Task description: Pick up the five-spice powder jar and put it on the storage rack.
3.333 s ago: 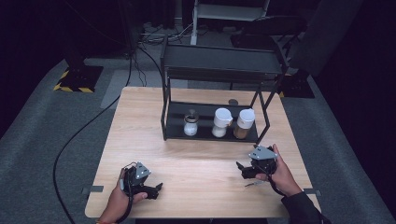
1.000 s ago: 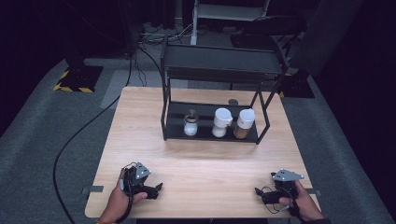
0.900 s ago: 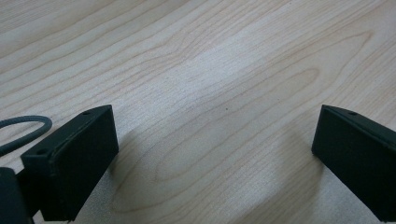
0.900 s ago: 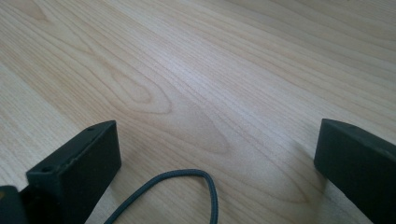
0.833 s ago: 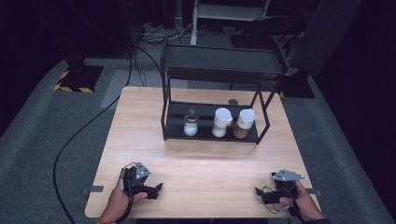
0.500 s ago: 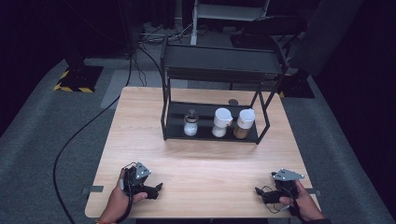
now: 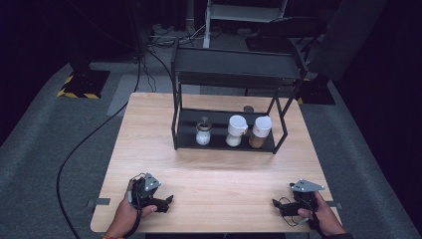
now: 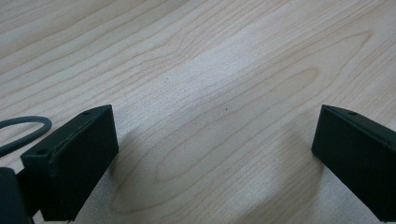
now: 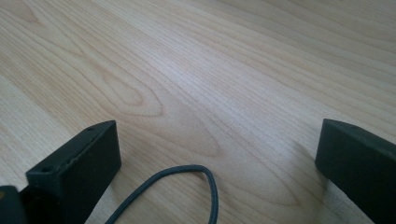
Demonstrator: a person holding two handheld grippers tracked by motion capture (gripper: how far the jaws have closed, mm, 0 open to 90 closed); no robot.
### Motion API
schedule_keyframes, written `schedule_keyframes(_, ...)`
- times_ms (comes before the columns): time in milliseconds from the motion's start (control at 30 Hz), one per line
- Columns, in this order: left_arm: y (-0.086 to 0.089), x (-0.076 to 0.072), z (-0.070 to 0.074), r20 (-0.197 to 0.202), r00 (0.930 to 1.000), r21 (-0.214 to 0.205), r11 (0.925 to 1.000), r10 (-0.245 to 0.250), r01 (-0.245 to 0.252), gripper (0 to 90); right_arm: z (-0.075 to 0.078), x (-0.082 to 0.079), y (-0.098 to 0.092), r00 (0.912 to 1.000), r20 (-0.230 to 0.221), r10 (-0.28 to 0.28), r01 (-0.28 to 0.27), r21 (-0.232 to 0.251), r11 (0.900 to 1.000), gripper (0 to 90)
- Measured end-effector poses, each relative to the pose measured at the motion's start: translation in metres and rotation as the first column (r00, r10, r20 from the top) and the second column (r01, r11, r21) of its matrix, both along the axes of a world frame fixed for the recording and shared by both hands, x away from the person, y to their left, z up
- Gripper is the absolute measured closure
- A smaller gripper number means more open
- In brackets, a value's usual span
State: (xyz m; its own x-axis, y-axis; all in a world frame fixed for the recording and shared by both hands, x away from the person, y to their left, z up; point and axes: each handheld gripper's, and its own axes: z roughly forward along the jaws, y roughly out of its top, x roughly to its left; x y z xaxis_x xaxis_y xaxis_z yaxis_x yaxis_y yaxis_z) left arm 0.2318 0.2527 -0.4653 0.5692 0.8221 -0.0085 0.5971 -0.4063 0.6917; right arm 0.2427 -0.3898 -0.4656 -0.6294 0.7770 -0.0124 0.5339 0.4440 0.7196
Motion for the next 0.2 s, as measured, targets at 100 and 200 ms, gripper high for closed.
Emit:
schedule_keyframes(100, 0.0000, 0.0001, 0.0000, 0.000, 1.0000, 0.000, 1.0000, 0.000, 0.000, 0.3, -0.0001, 0.0004, -0.0002, 1.0000, 0.002, 0.000, 0.000, -0.001, 1.0000, 0.1)
schedule_keyframes(200, 0.0002, 0.0002, -0.0001, 0.001, 1.0000, 0.000, 1.0000, -0.002, 0.002, 0.3, -0.0001, 0.0004, -0.0002, 1.0000, 0.002, -0.001, 0.001, 0.000, 1.0000, 0.1)
